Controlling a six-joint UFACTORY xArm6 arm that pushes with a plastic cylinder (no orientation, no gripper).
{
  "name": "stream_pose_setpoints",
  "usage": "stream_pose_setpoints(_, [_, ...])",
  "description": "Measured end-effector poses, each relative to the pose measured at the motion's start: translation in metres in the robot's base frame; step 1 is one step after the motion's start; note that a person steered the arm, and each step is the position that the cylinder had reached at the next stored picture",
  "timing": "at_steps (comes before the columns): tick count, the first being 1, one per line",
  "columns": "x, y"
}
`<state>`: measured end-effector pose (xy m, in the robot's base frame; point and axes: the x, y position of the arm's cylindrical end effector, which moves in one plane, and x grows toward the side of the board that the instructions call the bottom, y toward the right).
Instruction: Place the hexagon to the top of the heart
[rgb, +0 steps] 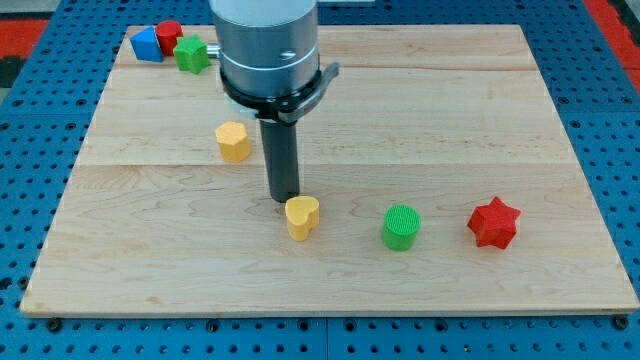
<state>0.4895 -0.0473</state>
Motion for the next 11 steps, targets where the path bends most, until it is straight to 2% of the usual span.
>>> stream_pose_setpoints(1, [-0.001,-0.005])
stream_pose_setpoints(2, [-0.004,-0.063])
stream_pose_setpoints(3, [-0.03,-0.126])
stream_pose_setpoints(4, [-0.075,-0.132])
stream_pose_setpoints(6, [-0.078,-0.066])
stream_pose_setpoints(7, [-0.096,-0.056])
stream_pose_setpoints(9, [-0.066,-0.006])
stream_pose_setpoints(10, [-0.068,-0.006])
stream_pose_setpoints(11, [-0.095,-0.057])
